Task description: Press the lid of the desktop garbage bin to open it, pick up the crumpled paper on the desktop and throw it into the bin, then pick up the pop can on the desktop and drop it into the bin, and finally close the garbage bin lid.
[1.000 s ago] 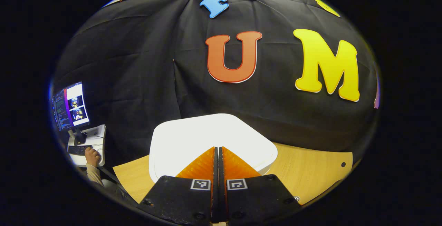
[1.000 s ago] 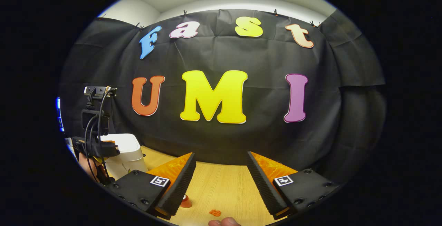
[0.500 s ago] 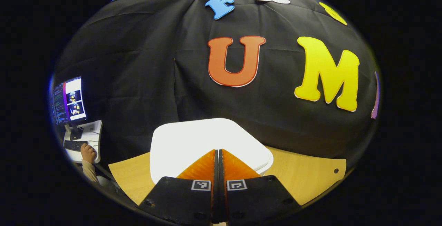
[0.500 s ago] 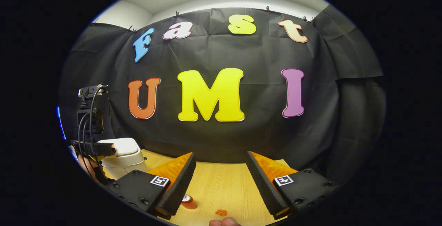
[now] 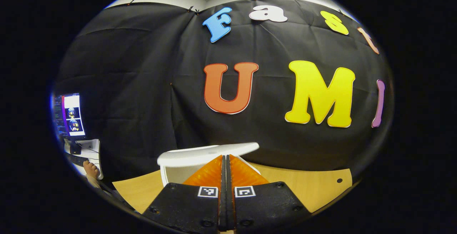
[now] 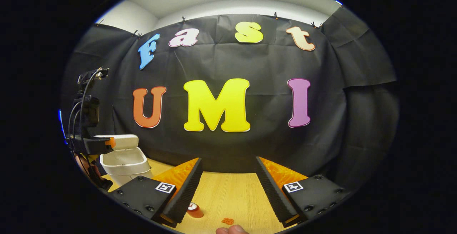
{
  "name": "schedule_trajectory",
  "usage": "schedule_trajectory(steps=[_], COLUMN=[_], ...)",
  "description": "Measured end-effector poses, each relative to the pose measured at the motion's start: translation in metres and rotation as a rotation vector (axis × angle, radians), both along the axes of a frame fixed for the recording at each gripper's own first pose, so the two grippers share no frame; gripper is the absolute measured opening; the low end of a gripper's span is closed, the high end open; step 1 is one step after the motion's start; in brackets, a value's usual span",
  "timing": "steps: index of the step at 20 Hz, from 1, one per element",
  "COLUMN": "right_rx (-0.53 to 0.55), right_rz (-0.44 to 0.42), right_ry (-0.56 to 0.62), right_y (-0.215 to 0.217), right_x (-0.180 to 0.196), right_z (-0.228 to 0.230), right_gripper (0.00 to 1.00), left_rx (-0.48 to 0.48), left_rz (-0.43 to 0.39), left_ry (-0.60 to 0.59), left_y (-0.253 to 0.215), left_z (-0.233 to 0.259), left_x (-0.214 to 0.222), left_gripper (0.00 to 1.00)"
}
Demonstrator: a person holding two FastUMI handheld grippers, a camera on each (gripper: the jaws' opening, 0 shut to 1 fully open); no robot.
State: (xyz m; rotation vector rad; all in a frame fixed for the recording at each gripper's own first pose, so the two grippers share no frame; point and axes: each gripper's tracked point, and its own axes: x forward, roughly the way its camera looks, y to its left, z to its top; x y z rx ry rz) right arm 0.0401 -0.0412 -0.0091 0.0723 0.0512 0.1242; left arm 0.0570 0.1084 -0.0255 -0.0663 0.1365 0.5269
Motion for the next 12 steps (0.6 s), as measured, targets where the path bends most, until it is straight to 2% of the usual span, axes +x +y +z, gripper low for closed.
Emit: schedule_trajectory(steps=[3, 6, 8, 9, 12], right_rx=[-0.004, 0.005, 0.007, 0.006, 0.007], right_rz=[-0.001, -0.020, -0.029, -0.035, -0.048], right_ry=[-0.006, -0.011, -0.013, -0.016, -0.021], right_y=[0.000, -0.007, -0.009, -0.011, -0.016], right_x=[-0.004, -0.006, -0.008, -0.008, -0.008], right_z=[0.000, 0.001, 0.001, 0.002, 0.003], right_gripper=[0.94, 0.94, 0.94, 0.94, 0.94], left_rx=[-0.023, 0.010, 0.054, 0.070, 0.089], left_rz=[-0.062, -0.126, -0.169, -0.188, -0.254], left_ry=[-0.038, -0.076, -0.090, -0.103, -0.135], left_y=[-0.016, -0.030, -0.039, -0.045, -0.064], left_z=[0.008, 0.022, 0.029, 0.034, 0.044], left_x=[-0.003, -0.011, -0.014, -0.017, -0.019], left_gripper=[0.03, 0.04, 0.10, 0.16, 0.28])
